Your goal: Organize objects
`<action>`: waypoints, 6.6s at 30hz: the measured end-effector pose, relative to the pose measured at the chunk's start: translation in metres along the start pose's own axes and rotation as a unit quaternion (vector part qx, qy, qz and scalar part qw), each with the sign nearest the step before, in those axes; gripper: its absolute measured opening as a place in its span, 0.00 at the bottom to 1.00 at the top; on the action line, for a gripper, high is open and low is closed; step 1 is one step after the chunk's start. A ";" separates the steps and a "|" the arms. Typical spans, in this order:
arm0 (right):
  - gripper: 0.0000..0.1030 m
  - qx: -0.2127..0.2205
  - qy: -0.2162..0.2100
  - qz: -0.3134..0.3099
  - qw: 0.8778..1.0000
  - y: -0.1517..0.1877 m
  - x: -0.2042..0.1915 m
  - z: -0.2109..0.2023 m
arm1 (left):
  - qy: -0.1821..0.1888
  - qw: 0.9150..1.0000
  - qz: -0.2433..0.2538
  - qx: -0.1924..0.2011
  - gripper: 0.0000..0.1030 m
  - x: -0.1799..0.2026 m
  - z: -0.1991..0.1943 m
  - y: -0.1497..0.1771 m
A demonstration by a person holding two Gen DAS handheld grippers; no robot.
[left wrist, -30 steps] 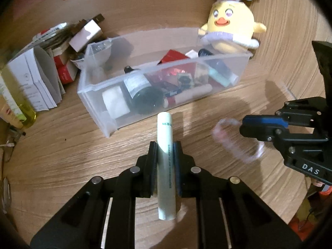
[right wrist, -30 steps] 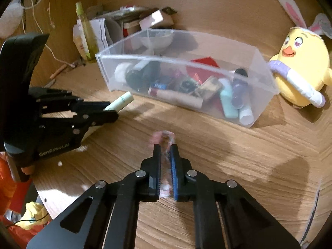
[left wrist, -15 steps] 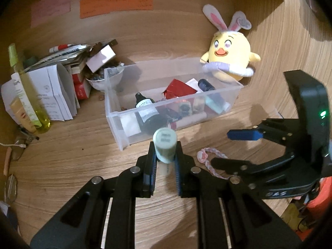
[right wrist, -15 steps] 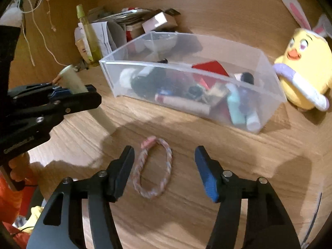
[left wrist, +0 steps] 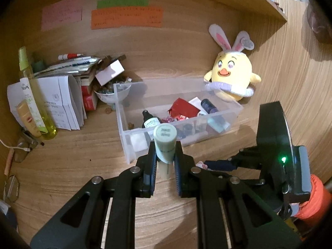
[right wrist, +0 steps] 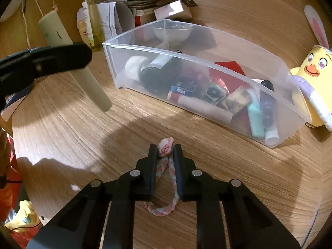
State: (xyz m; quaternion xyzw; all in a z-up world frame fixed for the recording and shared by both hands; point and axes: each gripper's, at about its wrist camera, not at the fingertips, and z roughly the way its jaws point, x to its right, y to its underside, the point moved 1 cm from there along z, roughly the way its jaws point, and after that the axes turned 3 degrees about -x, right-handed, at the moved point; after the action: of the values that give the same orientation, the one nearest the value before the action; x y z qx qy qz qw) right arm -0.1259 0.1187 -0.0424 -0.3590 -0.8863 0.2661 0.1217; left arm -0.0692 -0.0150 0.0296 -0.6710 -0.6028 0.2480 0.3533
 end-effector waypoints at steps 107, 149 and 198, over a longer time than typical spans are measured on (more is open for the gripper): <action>0.82 0.159 0.068 0.050 0.984 -0.025 0.055 -0.094 | -0.058 0.998 -0.030 0.020 0.94 0.000 0.019 -0.020; 0.83 0.157 0.039 0.072 0.984 0.001 0.049 -0.096 | -0.052 0.998 -0.031 0.018 0.95 0.010 0.014 0.004; 0.83 0.161 0.040 0.078 0.983 0.005 0.046 -0.099 | -0.038 0.999 -0.029 0.016 0.96 0.015 0.010 0.002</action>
State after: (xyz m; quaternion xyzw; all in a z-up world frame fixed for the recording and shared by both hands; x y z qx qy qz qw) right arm -0.1156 0.1922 0.0381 -0.4128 -0.7958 0.3994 0.1919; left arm -0.0733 0.0012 0.0236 -0.6378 -0.6310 0.2728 0.3473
